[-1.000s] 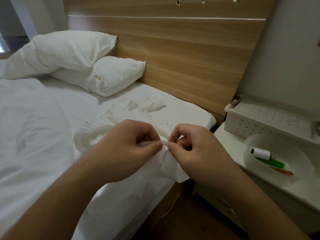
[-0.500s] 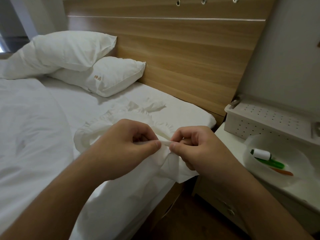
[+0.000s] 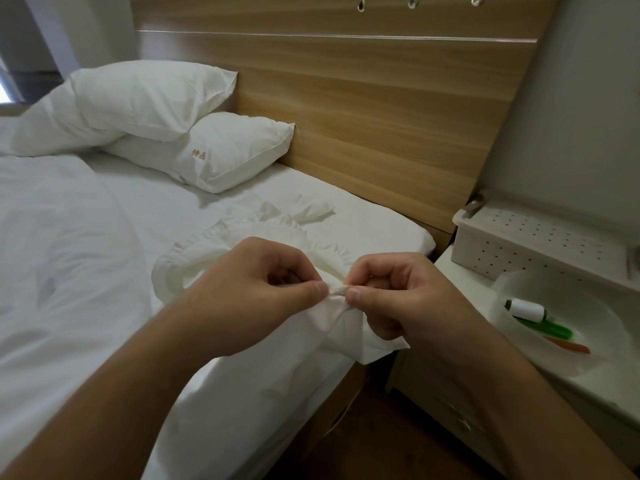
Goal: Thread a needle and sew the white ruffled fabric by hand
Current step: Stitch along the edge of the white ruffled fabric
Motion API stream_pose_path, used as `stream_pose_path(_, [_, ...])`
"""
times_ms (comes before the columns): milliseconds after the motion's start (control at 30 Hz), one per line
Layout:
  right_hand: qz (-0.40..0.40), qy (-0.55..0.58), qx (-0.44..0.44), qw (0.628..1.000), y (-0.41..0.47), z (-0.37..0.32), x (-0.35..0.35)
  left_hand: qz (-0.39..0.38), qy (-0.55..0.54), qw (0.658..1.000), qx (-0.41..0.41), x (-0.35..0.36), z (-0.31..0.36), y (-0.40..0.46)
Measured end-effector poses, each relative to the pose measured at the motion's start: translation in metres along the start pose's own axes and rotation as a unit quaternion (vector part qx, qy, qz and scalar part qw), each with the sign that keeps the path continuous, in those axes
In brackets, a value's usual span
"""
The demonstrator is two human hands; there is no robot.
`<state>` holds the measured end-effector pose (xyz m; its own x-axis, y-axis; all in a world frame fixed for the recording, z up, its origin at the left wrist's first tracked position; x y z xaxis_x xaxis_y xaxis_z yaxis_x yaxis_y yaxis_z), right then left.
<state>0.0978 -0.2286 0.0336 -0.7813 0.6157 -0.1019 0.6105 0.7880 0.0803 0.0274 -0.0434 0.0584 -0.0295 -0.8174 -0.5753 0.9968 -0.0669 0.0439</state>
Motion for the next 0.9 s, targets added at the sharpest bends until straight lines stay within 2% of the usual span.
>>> stream_pose_path(400, [-0.045, 0.098, -0.03, 0.994, 0.003, 0.007, 0.005, -0.043, -0.101, 0.994, 0.023, 0.002, -0.003, 0.0])
stream_pose_path(900, [-0.018, 0.063, -0.053, 0.996, 0.006, 0.005, 0.009, -0.024, -0.173, 0.984, 0.033, 0.011, -0.005, 0.003])
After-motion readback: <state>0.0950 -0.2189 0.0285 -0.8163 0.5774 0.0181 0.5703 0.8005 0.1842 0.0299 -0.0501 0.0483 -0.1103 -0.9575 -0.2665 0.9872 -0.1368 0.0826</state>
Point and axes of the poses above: each hand's wrist, its own y-axis towards the middle knuckle, its own x-axis out of the palm, z = x × y, the point moved 4 cm from there along y, towards the middle knuckle, and after that the axes turned 6 degrees about -z, right-handed, at the moved point
